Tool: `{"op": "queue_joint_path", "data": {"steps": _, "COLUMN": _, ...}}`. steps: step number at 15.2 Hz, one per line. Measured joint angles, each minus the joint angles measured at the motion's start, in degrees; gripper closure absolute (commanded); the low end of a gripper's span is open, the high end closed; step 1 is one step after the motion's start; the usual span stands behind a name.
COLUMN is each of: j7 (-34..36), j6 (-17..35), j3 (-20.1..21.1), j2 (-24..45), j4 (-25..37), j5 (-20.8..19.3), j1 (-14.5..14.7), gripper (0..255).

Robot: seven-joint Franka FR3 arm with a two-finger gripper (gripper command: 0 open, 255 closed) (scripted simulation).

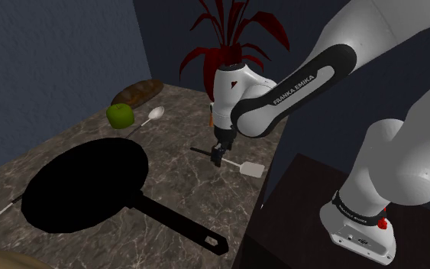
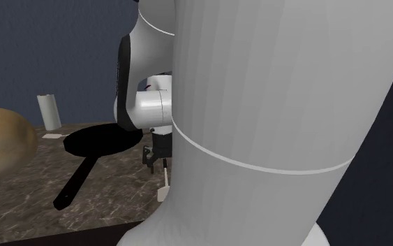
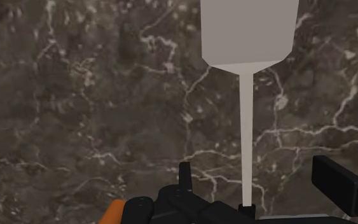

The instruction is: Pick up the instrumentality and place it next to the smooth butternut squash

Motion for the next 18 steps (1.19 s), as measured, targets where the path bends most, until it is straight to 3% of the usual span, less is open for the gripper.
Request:
{"op": "queue_joint_path", "data": {"steps": 10, "j7": 0.0, "j6": 0.0, "j3": 0.0, "j2": 0.0, "j4": 0.0, "j5": 0.0, "j1": 0.0, "gripper": 255}}
{"op": "queue_joint_path", "data": {"steps": 18, "j7": -0.4, "j6": -6.1, "j3": -0.3, "j2": -3.6, "j4": 2.6, "j5": 0.3, "j1": 0.1, "gripper": 255}}
